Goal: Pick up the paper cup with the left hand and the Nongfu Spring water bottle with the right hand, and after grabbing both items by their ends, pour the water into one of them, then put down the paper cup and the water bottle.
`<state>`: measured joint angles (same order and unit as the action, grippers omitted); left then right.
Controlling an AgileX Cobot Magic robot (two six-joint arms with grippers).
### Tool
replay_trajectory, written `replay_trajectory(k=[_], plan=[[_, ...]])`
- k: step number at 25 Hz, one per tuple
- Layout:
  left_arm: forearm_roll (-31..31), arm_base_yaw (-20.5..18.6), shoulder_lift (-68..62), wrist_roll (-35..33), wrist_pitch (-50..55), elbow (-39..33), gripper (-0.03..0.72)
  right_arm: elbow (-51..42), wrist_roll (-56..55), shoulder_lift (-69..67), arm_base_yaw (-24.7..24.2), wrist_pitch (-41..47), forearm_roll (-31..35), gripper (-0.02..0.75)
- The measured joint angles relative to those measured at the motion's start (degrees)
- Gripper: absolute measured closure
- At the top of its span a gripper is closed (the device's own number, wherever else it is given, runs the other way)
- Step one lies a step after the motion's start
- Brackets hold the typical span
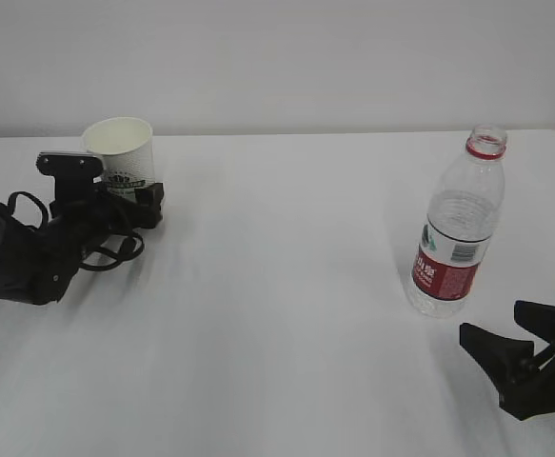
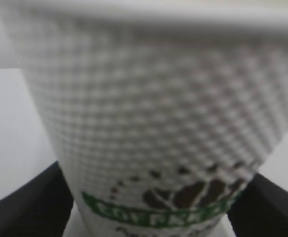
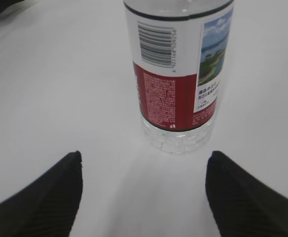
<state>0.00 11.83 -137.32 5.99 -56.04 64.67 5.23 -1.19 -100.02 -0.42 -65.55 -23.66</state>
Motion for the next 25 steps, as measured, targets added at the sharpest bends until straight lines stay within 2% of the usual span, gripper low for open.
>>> replay_trajectory(k=[9,16,25], plan=[[0.0,0.0,-1.5,0.1,0.1,3.5,0.005,0.0,-0.4,0.0,0.0,0.0,-0.3,0.148],[0.0,0.0,-1.5,0.1,0.4,3.6,0.138,0.0,-0.5,0.0,0.0,0.0,-0.4,0.148],[1.0,0.0,1.1,0.1,5.1,2.1,0.151,0.0,-0.5,0.0,0.0,0.0,-0.6,0.148]])
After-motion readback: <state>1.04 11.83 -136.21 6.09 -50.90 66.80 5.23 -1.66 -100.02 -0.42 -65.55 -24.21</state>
